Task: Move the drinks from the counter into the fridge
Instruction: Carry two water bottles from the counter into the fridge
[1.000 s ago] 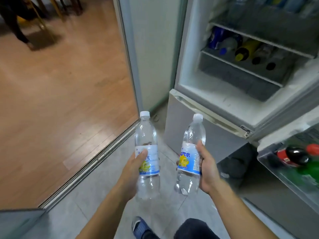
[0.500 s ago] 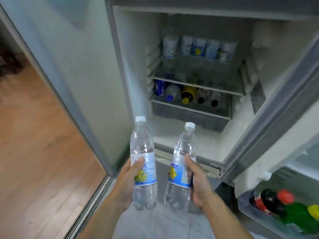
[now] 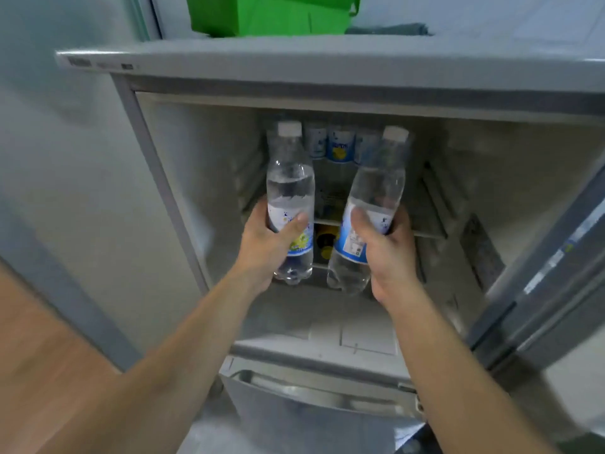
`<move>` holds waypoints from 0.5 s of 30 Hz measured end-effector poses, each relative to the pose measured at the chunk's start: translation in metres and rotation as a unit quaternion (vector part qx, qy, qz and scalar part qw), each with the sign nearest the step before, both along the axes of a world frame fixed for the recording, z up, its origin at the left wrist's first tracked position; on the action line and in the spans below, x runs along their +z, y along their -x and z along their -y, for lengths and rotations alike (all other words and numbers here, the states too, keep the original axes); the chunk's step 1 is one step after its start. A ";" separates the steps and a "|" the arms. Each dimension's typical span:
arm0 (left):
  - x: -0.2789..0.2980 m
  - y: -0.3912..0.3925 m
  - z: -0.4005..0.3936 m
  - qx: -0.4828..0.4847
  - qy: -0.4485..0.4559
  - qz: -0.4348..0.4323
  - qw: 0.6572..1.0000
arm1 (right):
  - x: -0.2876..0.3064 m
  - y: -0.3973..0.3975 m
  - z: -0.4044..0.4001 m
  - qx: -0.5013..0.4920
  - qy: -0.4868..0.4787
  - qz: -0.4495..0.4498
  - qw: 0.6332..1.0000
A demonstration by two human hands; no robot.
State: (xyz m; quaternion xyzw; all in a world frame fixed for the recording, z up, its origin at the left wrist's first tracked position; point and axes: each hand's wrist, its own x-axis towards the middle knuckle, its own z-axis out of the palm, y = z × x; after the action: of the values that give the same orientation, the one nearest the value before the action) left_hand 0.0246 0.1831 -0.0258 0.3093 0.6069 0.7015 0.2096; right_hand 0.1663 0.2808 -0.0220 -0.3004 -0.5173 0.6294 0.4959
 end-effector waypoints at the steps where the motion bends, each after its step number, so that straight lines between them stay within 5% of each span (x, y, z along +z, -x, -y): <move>1: 0.005 0.010 -0.015 0.002 -0.005 0.004 1.000 | 0.008 0.011 -0.011 -0.011 -0.004 -0.010 1.000; 15: 0.022 0.092 -0.151 -0.034 0.041 -0.091 0.994 | 0.033 0.092 -0.110 -0.063 -0.080 0.053 0.993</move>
State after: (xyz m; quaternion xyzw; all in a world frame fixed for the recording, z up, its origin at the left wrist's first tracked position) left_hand -0.0670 0.3345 -0.0038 0.3832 0.6406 0.6377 0.1898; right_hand 0.0747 0.3908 0.0106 -0.3249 -0.5715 0.5370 0.5286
